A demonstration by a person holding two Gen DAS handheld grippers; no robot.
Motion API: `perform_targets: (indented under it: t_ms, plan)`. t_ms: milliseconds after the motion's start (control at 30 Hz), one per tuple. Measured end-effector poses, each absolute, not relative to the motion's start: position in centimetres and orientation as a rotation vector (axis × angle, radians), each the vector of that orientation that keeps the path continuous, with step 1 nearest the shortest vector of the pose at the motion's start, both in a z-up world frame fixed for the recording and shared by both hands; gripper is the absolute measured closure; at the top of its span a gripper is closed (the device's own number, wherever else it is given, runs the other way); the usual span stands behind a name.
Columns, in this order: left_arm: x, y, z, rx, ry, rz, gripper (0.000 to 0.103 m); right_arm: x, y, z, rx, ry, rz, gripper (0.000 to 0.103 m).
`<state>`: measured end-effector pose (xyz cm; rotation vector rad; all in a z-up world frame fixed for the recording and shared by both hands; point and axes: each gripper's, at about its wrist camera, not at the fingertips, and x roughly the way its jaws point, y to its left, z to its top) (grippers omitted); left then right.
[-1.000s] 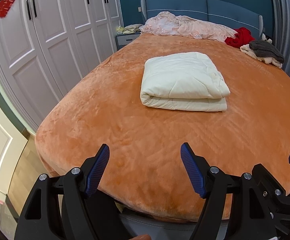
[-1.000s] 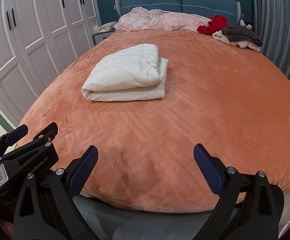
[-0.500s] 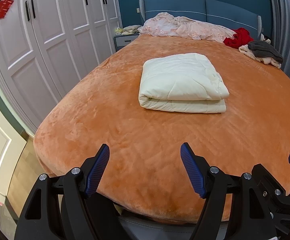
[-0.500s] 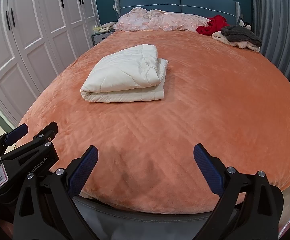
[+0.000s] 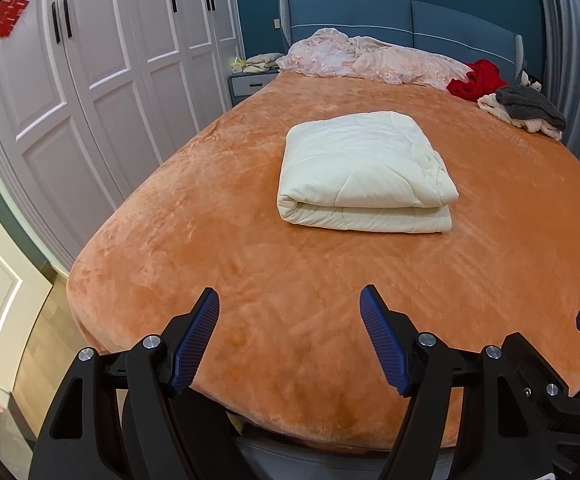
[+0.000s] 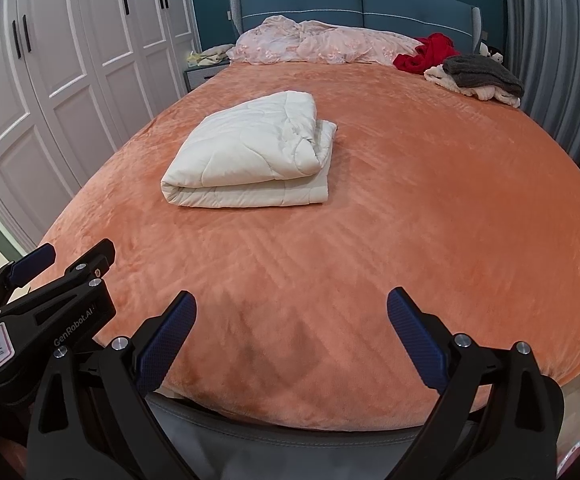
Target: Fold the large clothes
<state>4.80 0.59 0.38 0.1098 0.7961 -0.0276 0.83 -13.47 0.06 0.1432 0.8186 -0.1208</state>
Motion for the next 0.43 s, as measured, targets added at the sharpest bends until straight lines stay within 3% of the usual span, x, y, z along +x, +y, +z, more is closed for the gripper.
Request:
perform_targets:
  t_ms: [433]
  plan:
    - [5.43,0.92,0.41,0.108,0.809,-0.029,0.034,1.22,-13.46,0.4,0.125,0.814,-0.126,0.009]
